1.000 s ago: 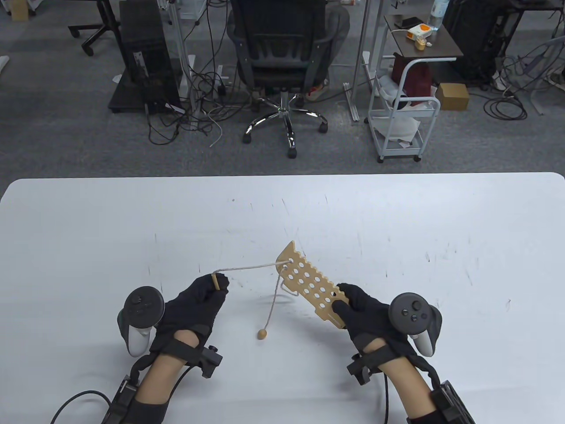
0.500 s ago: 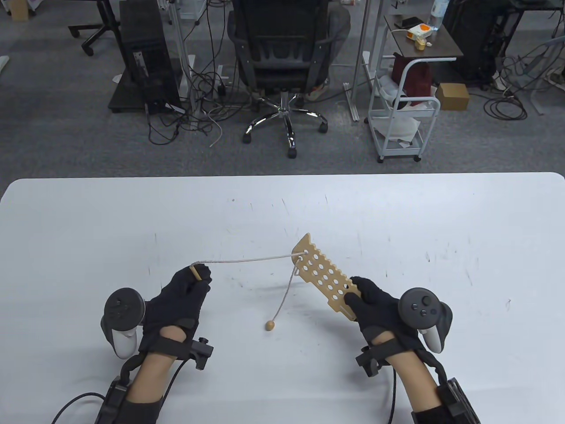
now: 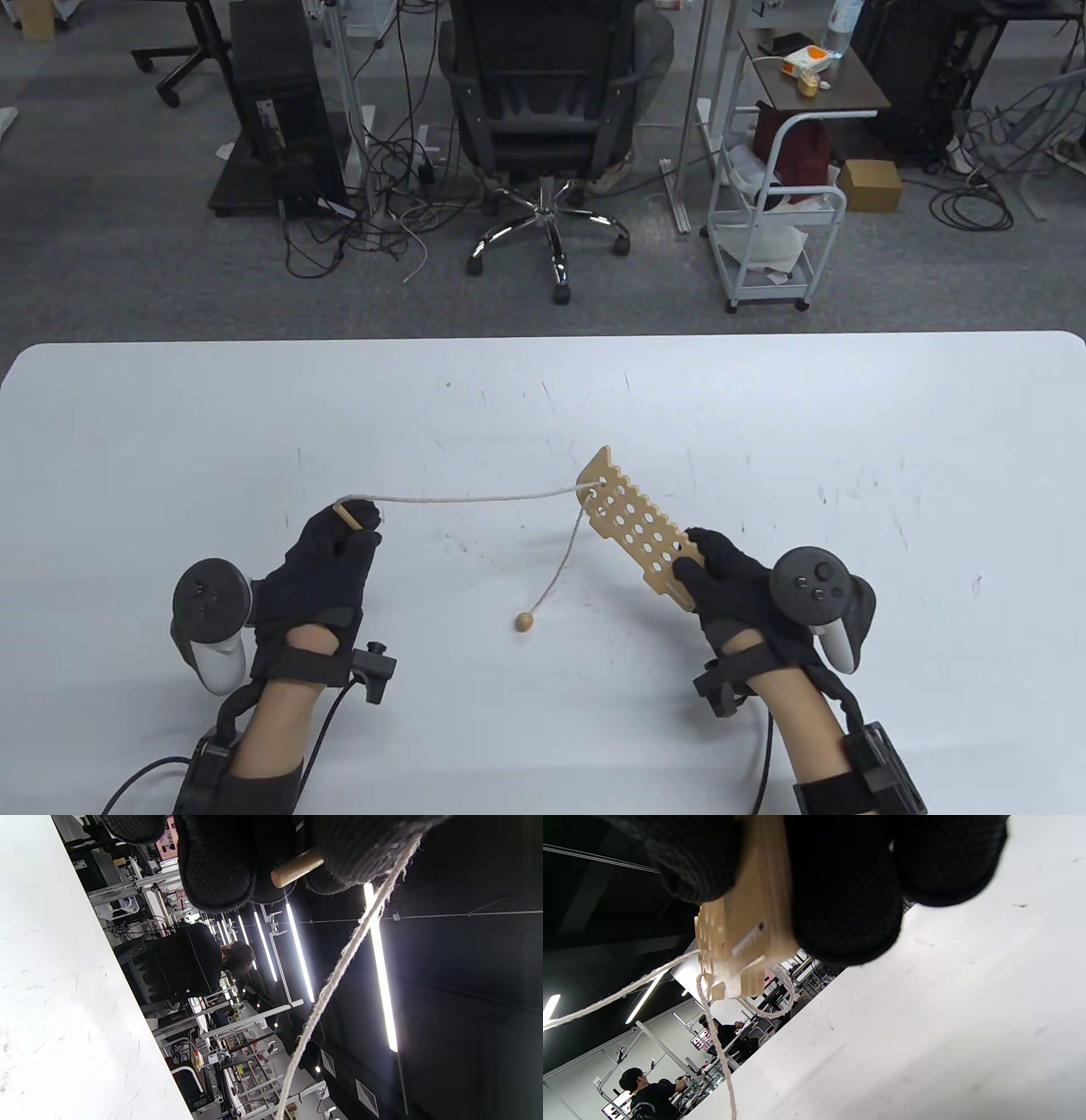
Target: Thread rope through all holes on crocodile lacing toy
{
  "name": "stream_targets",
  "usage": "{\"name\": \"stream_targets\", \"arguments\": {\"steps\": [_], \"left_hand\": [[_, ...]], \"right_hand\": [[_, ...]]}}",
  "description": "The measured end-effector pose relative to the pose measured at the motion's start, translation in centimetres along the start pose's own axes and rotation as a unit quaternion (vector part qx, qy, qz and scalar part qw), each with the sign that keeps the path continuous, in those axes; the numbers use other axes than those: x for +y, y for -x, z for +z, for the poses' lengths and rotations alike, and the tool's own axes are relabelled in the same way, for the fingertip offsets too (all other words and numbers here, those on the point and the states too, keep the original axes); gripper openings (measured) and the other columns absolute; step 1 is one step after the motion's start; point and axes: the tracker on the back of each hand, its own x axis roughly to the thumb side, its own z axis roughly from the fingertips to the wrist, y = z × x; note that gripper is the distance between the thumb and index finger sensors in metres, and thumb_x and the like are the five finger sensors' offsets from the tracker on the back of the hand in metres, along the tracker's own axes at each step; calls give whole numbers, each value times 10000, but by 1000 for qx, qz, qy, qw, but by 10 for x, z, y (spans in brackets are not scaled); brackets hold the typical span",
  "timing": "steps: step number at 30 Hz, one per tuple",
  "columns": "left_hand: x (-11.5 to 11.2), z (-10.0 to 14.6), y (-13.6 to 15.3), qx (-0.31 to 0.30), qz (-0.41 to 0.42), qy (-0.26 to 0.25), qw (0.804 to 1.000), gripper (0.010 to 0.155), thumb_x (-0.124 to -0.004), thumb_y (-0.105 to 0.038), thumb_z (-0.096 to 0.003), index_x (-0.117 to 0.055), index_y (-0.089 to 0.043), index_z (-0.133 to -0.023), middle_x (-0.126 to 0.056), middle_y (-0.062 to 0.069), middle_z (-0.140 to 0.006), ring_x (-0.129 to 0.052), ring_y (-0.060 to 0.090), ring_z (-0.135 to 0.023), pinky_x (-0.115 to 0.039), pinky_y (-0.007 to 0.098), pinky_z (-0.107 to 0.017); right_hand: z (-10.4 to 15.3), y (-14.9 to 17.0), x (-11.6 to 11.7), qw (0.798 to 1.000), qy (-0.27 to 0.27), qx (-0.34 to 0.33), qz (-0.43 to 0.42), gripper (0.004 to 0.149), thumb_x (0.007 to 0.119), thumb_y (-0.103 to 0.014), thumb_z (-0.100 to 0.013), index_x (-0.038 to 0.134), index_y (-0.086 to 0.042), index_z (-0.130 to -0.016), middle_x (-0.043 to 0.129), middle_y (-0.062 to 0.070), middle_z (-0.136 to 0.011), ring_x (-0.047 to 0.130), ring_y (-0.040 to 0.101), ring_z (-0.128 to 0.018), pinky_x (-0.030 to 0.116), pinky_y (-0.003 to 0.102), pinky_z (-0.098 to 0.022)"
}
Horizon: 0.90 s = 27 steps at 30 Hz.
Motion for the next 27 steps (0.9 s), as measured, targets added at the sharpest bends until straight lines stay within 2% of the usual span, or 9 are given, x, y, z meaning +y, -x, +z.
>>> {"name": "stream_targets", "arguments": {"steps": [27], "left_hand": [[32,5,-6,-17,49,-77,996,476,-757,-509,-476,-732,-419,-943,-750,-27,-990,-839,217,-835,-566,539,-763]], "right_hand": [[-10,32,-14,996,30,78,8,492,805,-384,-477,714,-168,-910,952,53,-654,1016,223,-405,812,470,-392]]}}
